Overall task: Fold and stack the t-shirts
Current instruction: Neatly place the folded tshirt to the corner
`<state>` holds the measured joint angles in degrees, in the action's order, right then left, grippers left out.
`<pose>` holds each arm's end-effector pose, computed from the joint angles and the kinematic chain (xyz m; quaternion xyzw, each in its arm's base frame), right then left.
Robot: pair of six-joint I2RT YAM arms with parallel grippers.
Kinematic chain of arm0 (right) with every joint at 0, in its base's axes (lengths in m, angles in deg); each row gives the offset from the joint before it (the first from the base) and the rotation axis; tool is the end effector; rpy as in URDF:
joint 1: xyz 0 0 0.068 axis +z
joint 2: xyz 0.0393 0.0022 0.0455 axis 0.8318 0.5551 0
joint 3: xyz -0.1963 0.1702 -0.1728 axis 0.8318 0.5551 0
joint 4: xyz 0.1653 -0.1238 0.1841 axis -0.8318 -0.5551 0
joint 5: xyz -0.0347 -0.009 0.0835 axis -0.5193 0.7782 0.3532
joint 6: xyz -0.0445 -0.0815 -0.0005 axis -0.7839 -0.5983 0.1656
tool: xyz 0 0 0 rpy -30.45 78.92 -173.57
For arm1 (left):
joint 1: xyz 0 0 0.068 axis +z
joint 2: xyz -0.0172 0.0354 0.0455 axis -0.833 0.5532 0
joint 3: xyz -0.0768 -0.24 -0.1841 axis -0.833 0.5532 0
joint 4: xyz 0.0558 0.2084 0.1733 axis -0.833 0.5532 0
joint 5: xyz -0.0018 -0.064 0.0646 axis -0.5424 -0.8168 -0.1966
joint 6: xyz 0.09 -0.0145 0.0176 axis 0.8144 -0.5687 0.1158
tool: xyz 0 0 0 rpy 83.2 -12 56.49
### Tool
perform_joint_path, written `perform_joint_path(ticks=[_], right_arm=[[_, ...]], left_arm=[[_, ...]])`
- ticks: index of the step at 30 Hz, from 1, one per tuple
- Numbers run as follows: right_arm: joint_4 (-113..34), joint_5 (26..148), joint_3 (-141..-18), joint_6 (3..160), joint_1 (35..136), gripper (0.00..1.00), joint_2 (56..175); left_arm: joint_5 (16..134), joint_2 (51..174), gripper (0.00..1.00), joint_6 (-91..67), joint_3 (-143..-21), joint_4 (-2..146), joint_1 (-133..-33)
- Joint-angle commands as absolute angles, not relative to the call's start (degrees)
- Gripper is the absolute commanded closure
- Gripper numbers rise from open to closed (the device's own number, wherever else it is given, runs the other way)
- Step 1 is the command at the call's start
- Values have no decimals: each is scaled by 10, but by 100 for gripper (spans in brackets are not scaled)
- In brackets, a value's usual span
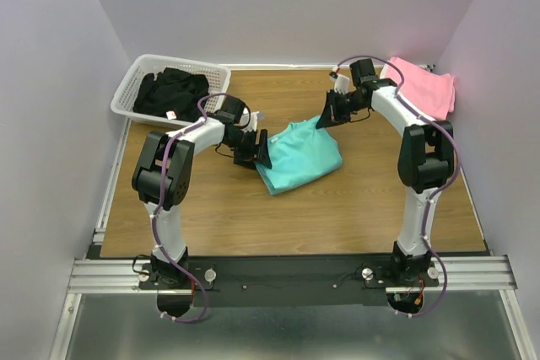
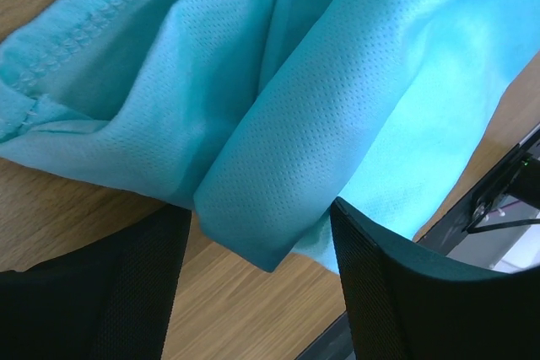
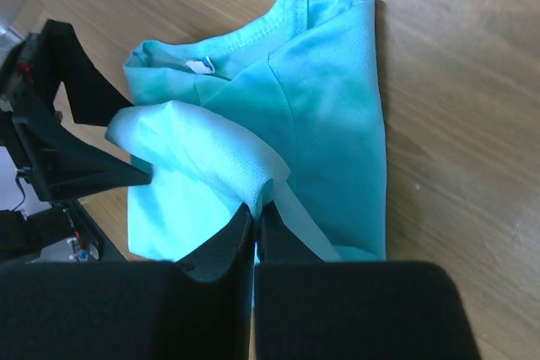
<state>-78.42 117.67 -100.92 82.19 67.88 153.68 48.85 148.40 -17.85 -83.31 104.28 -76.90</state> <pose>0.4779 0.1504 0.2124 -0.1116 0.9141 0.3485 0.1745 0.3834 -0.1936 0.1523 0.0833 0.9358 -0.3333 0.0787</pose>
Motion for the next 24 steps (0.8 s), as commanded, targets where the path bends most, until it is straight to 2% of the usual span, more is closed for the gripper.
perform_joint_path(ticks=[1, 11, 14, 15, 16, 17, 20, 22, 24], right_arm=[[-775, 1207, -1051, 826, 685, 92, 1575], [-774, 1208, -1103, 821, 695, 91, 1642], [-775, 1205, -1115, 823, 695, 77, 1655], [-775, 1201, -1115, 823, 695, 63, 1656], [-775, 1200, -1115, 822, 694, 56, 1655], [-775, 1196, -1110, 822, 695, 50, 1653], [-775, 1178, -1097, 818, 694, 21, 1632], [-775, 1168, -1088, 815, 691, 7, 1623], [-775, 1165, -1072, 811, 683, 3, 1608]], left_arm=[[472, 1472, 27, -176, -825, 1031, -772], [486, 1479, 41, -171, -815, 1024, -772], [493, 1485, 49, -170, -810, 1019, -772], [493, 1489, 50, -169, -809, 1017, -772], [494, 1493, 51, -167, -810, 1016, -772], [494, 1496, 58, -164, -812, 1015, -772], [503, 1509, 73, -151, -830, 1023, -772], [505, 1521, 74, -138, -840, 1027, -772], [509, 1534, 87, -126, -860, 1037, -771]])
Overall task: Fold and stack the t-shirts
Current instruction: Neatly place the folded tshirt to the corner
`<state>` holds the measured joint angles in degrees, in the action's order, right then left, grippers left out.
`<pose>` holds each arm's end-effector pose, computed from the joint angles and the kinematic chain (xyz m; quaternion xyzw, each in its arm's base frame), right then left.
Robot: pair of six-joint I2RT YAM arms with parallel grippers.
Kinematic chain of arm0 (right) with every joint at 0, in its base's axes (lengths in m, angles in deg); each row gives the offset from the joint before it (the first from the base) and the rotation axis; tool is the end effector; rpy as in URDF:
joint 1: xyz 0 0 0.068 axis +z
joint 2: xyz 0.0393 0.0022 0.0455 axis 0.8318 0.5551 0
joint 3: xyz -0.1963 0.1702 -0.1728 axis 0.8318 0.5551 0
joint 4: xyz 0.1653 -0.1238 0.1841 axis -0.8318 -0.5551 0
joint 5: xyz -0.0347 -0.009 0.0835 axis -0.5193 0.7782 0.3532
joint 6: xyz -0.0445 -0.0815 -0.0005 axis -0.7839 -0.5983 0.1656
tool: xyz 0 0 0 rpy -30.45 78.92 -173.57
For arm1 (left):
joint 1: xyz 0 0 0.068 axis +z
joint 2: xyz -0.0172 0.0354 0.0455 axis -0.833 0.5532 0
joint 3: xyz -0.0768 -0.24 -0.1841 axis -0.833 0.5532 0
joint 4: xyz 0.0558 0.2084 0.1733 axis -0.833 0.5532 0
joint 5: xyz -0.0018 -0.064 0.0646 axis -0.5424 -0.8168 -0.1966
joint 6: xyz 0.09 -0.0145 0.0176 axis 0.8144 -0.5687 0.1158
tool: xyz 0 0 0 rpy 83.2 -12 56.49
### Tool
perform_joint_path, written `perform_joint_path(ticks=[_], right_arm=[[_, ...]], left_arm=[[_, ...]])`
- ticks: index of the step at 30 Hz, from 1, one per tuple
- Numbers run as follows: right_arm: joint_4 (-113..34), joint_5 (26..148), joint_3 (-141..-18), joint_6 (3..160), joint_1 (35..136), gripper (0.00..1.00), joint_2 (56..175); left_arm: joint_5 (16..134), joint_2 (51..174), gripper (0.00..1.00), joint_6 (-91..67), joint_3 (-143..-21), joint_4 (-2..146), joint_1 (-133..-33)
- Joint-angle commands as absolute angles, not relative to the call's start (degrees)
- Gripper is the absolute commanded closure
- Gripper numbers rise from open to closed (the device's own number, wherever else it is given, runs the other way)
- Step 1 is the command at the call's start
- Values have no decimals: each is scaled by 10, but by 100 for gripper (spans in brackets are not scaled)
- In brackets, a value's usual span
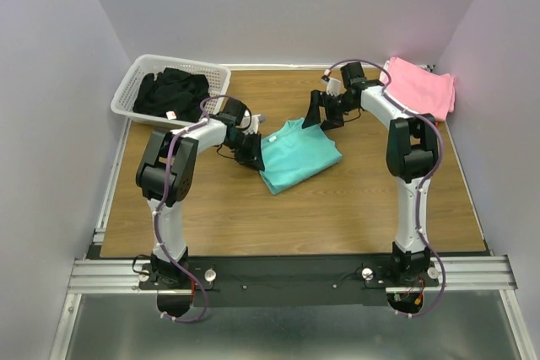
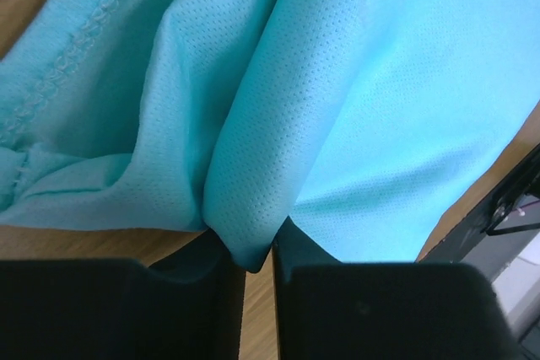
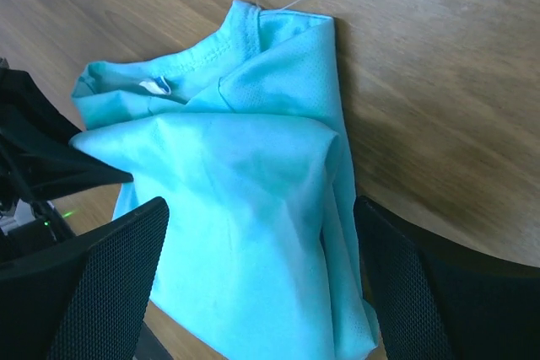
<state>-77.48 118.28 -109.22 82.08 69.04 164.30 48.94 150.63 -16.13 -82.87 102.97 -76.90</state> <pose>0.5148 0.1699 0.1689 -0.1191 0.9140 0.3538 0.1590 0.3856 -0.1943 0.1353 0.0939 0.9370 -0.3285 0.0731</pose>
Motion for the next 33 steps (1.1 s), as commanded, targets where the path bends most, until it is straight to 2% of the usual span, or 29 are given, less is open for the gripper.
perform_joint_path(ticks=[1, 2, 14, 26, 33], right_arm=[[-774, 1162, -1065, 809, 681, 2, 1602], [-773, 1162, -1055, 807, 669, 2, 1597], [-753, 1255, -903, 773, 576, 1, 1530], [-715, 1298, -868, 770, 576, 2, 1578], [-698, 1292, -875, 772, 612, 4, 1594]], left_arm=[[510, 1539, 93, -117, -871, 1040, -771], [513, 1544, 100, -110, -877, 1048, -772], [515, 1593, 100, -53, -902, 1066, -770], [499, 1593, 100, -48, -897, 1061, -770], [487, 1595, 100, -52, -898, 1055, -771]])
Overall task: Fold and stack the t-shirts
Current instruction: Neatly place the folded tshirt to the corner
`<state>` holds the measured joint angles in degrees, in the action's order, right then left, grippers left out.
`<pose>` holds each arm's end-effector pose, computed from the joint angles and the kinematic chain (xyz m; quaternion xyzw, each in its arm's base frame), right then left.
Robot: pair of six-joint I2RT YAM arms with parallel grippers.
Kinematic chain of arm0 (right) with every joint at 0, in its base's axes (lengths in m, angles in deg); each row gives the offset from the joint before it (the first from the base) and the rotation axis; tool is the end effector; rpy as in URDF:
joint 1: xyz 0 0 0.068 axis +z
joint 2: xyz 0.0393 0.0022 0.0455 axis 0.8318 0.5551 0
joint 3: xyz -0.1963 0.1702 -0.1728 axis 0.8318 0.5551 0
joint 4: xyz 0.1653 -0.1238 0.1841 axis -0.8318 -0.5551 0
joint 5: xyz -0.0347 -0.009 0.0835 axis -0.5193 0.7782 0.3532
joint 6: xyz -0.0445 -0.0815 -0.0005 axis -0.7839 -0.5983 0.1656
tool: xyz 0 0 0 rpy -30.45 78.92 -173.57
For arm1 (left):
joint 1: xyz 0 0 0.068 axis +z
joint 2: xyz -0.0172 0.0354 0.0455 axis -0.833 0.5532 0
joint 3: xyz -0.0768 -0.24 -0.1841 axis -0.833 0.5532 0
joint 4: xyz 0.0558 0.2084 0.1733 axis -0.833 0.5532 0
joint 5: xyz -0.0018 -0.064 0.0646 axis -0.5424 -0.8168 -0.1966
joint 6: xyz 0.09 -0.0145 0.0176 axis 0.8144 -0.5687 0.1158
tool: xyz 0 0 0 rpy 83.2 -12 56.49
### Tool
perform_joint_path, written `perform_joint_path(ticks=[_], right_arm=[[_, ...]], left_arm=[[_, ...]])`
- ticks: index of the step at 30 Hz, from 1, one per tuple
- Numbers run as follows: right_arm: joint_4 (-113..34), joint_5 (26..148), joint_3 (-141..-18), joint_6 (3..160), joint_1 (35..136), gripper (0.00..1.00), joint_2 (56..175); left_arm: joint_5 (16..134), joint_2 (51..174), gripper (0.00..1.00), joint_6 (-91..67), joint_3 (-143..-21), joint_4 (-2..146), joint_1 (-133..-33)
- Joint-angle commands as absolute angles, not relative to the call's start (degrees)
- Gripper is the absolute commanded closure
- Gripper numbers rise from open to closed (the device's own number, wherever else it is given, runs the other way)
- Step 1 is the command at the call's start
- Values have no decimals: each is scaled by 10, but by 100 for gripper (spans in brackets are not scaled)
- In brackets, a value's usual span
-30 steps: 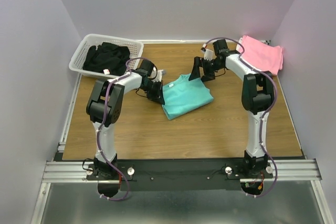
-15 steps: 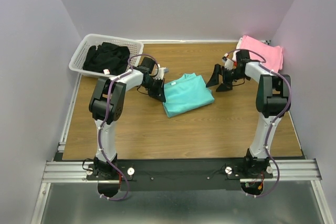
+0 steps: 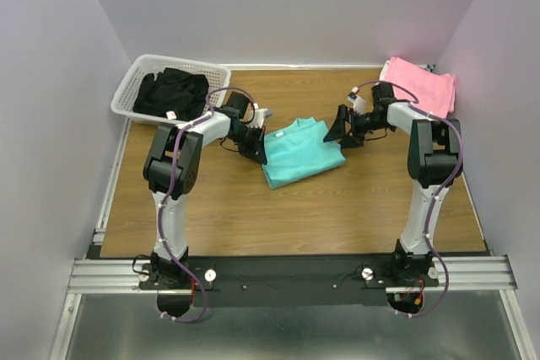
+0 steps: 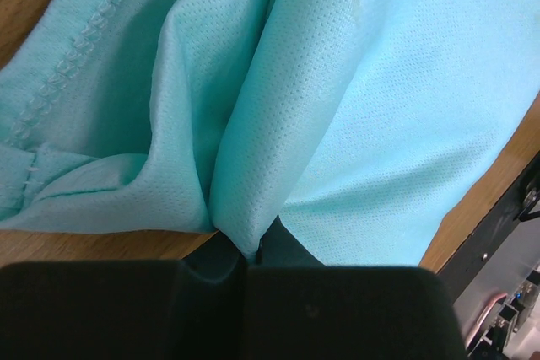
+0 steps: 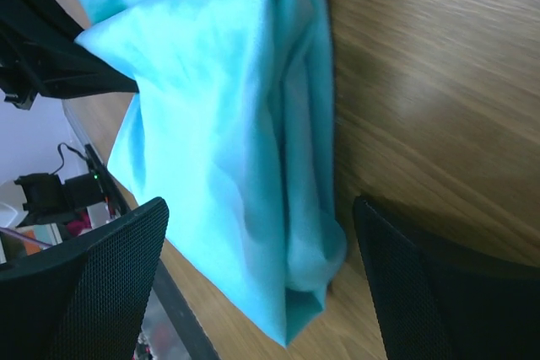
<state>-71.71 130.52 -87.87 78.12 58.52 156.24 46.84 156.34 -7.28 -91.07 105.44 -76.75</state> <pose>0.4615 0.0828 0.1396 -0.0622 0.8916 0.4292 0.1299 0.4150 -0.2067 0.1340 0.1672 0.9213 -0.3383 0.0939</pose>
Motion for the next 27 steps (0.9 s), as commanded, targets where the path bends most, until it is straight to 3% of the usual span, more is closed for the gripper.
perform_joint_path(ticks=[1, 12, 16, 17, 20, 24, 25, 26, 27], right_arm=[[-696, 1292, -875, 772, 616, 4, 1597], [-683, 1284, -886, 774, 663, 12, 1630], [-682, 1281, -886, 777, 671, 27, 1634], [-681, 1280, -886, 778, 673, 37, 1634], [-678, 1274, -888, 781, 674, 51, 1632], [-678, 1266, -892, 786, 674, 66, 1621], [-679, 1261, -894, 786, 674, 76, 1619], [-678, 1254, -896, 789, 674, 82, 1616], [-680, 1250, -899, 792, 674, 86, 1610]], left_arm=[[486, 1595, 100, -52, -898, 1054, -771], [481, 1595, 100, -61, -904, 1049, -772], [480, 1596, 100, -64, -906, 1048, -776], [480, 1596, 100, -66, -905, 1048, -777], [479, 1595, 100, -67, -902, 1044, -779], [476, 1594, 100, -73, -904, 1041, -780], [478, 1592, 100, -76, -905, 1040, -780], [478, 1591, 97, -77, -907, 1040, -780], [484, 1590, 84, -78, -912, 1042, -780]])
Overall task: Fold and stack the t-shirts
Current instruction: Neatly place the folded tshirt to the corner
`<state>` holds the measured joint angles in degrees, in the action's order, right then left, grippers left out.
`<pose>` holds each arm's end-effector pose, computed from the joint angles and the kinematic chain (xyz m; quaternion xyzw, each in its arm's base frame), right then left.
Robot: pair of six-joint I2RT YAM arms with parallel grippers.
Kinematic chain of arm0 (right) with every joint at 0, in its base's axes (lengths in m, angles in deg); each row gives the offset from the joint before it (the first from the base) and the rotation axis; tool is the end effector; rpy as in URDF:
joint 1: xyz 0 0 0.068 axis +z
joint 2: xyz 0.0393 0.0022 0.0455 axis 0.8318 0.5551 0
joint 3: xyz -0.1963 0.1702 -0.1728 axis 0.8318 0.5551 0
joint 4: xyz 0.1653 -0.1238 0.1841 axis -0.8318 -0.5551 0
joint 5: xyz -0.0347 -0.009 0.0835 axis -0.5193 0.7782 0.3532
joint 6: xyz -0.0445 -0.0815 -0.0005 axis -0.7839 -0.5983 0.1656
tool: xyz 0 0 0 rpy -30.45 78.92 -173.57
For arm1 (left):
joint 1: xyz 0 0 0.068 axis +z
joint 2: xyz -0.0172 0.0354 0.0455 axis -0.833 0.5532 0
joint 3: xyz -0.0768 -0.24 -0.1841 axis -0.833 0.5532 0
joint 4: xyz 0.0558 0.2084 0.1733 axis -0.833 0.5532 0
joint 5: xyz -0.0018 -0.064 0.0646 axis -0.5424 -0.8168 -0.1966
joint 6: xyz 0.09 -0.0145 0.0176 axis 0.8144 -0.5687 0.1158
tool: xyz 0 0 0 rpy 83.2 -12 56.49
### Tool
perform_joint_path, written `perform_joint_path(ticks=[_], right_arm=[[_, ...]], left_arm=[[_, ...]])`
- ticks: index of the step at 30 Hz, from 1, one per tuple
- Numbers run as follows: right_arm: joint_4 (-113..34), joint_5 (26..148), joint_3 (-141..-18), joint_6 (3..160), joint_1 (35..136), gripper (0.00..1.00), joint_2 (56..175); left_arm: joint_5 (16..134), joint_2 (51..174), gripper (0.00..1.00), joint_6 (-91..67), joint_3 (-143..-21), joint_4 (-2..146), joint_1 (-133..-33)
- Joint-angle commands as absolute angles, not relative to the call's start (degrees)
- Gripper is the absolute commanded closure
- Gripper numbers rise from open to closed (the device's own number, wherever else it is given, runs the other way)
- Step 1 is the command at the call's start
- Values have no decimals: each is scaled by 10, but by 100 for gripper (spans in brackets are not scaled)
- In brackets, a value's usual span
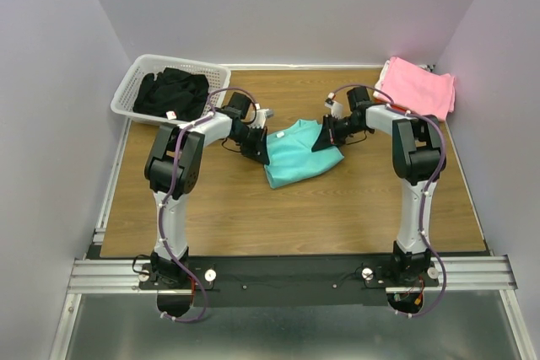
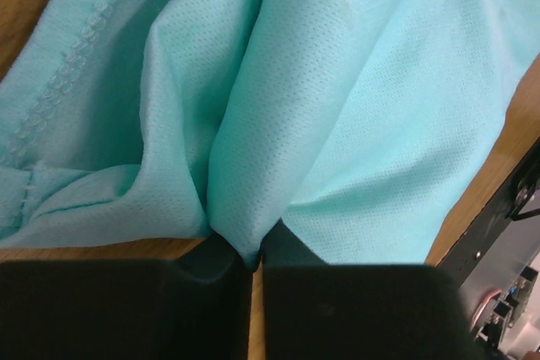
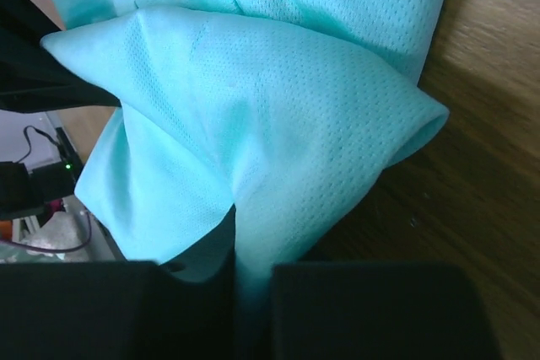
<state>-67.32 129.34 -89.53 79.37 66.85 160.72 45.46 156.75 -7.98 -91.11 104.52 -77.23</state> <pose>0.4622 0.1509 0.1145 -0.1213 0.8880 0.4302 0.1078 0.4145 -0.2124 0.1330 0.1684 0.9167 -0.3508 0.0914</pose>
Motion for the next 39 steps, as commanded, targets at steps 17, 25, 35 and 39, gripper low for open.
perform_joint_path(ticks=[17, 25, 35, 39], right_arm=[[-796, 1014, -991, 765, 627, 100, 1551], [-858, 914, -1115, 733, 603, 100, 1593], [-877, 829, -1251, 740, 594, 100, 1656], [-874, 803, -1309, 745, 591, 100, 1679]], left_arm=[[530, 1526, 40, -46, -895, 1091, -748], [527, 1531, 40, -39, -888, 1092, -743], [523, 1541, 40, -40, -891, 1093, -741], [522, 1535, 40, -47, -876, 1089, -740]])
